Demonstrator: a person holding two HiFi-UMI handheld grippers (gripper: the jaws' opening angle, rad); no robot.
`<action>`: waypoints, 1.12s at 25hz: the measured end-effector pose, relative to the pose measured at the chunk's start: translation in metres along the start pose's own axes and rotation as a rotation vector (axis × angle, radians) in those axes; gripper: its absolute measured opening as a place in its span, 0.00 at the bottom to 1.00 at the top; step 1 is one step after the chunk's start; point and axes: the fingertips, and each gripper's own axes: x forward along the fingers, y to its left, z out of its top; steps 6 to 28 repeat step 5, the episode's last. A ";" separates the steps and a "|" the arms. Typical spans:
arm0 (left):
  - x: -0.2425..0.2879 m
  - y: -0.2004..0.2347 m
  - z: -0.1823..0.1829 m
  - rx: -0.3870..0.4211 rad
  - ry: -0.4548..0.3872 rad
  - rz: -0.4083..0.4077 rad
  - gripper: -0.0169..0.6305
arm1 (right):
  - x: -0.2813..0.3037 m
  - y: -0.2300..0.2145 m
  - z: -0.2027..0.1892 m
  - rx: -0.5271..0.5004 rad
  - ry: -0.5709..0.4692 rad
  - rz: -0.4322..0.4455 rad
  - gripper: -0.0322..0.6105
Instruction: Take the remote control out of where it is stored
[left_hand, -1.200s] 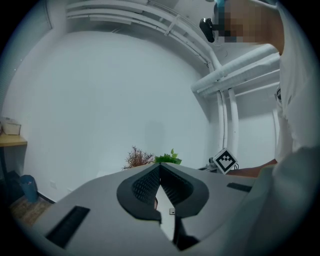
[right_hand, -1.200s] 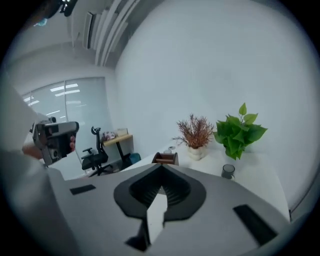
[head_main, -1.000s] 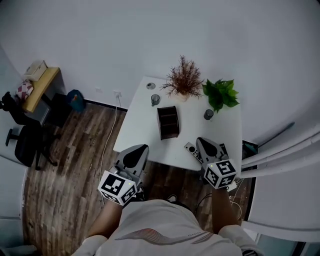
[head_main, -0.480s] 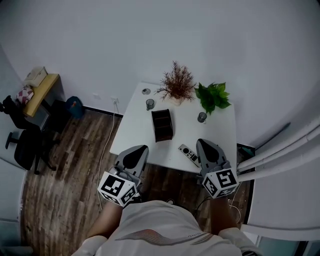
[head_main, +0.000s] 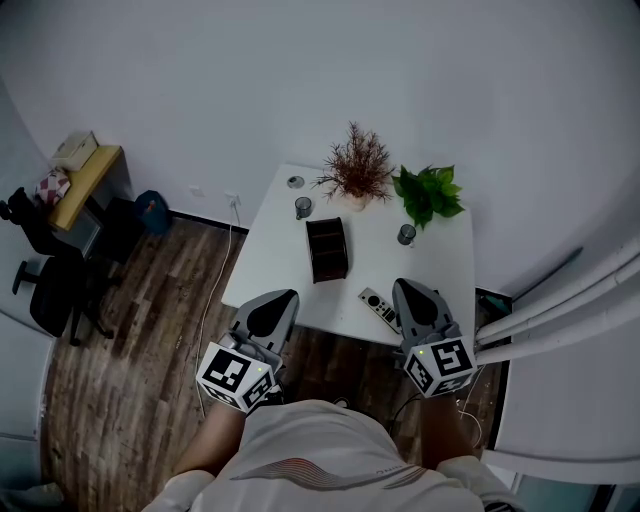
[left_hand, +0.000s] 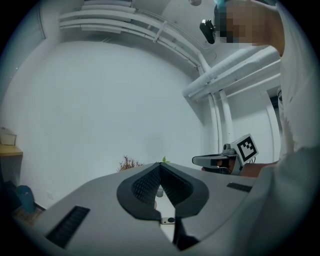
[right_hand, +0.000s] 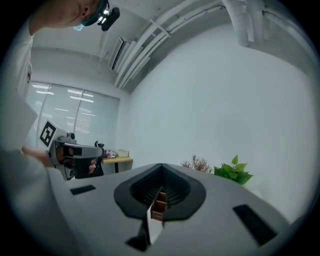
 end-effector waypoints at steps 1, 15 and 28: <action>0.000 0.000 0.000 0.001 -0.002 -0.002 0.04 | 0.001 0.000 0.000 -0.001 0.001 0.000 0.07; 0.000 0.002 -0.001 0.001 -0.003 -0.004 0.04 | 0.002 0.000 0.000 -0.005 0.006 -0.002 0.07; 0.000 0.002 -0.001 0.001 -0.003 -0.004 0.04 | 0.002 0.000 0.000 -0.005 0.006 -0.002 0.07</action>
